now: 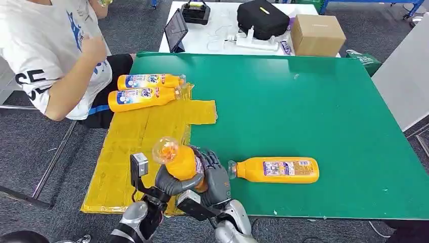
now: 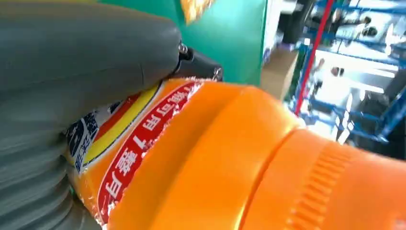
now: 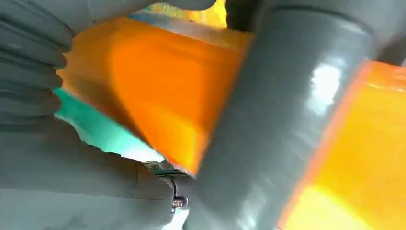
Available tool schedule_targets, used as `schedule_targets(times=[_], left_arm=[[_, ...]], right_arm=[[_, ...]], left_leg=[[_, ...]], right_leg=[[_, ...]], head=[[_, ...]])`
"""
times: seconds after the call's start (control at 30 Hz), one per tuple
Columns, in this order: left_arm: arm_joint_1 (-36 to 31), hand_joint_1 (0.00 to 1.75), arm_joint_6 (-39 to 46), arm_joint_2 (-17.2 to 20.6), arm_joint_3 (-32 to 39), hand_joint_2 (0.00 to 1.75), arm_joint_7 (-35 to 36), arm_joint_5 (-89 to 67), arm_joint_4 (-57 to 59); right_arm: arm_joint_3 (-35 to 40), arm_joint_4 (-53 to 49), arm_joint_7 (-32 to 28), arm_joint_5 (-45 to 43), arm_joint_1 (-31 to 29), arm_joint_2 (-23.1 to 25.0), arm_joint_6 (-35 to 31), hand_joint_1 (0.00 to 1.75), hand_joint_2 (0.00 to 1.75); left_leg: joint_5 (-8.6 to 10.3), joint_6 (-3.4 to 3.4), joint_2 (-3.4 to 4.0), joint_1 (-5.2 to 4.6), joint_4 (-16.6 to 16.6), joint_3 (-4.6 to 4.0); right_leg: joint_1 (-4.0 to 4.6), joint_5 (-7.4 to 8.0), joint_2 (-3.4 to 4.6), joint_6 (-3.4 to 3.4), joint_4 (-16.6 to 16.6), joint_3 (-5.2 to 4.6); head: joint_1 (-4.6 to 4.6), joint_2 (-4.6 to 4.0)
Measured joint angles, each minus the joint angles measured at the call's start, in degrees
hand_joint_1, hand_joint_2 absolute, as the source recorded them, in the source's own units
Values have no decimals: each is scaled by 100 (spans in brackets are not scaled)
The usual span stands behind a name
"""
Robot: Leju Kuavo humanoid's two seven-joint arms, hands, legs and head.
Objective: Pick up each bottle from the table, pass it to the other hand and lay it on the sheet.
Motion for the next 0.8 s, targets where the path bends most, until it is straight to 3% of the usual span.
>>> schedule_targets(times=[0.27, 0.53, 0.8], left_arm=[[-201, 175, 1718, -107, 302, 175, -400, -922, -522], [-446, 175, 1973, -111, 700, 175, -435, -952, -726], [-854, 175, 2948, -98, 1036, 175, -509, -1794, -765]], right_arm=[[0, -1622, -116, -1073, 414, -164, 482, 0, 0], [-39, -2736, -188, -1254, 636, -306, 476, 0, 0], [-173, -3525, -422, -1448, 774, -352, 176, 0, 0]], left_leg=[[0, 0, 2, 0, 0, -3], [1, 0, 4, 0, 0, 0], [1, 0, 2, 0, 0, -2]], right_leg=[[0, 1, 0, 0, 0, -3], [0, 1, 1, 0, 1, -2], [0, 1, 1, 0, 1, -1]], head=[[-2, 0], [0, 0], [0, 0]])
